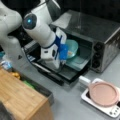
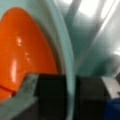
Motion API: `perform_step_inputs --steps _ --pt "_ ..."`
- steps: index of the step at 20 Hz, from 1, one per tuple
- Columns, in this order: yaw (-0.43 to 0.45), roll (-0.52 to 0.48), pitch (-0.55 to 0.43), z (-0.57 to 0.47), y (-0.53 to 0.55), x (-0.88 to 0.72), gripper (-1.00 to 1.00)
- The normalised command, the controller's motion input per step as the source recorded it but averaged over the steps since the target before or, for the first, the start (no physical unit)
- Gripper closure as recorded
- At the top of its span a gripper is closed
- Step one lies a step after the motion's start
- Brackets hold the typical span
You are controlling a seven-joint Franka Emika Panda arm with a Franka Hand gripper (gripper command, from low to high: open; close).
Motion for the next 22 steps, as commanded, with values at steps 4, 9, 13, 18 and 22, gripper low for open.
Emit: perform_step_inputs --steps 4,9,13,18,22 --pt "0.124 -0.016 0.018 0.07 -0.1 -0.05 1.0" --pt "0.132 -0.049 0.038 0.08 -0.09 -0.03 1.0" --pt "0.13 -0.065 0.058 0.12 -0.14 0.0 1.0" --pt "0.103 -0.09 0.069 0.12 -0.19 0.06 1.0" --pt "0.059 -0.108 0.095 0.15 -0.2 0.11 1.0"
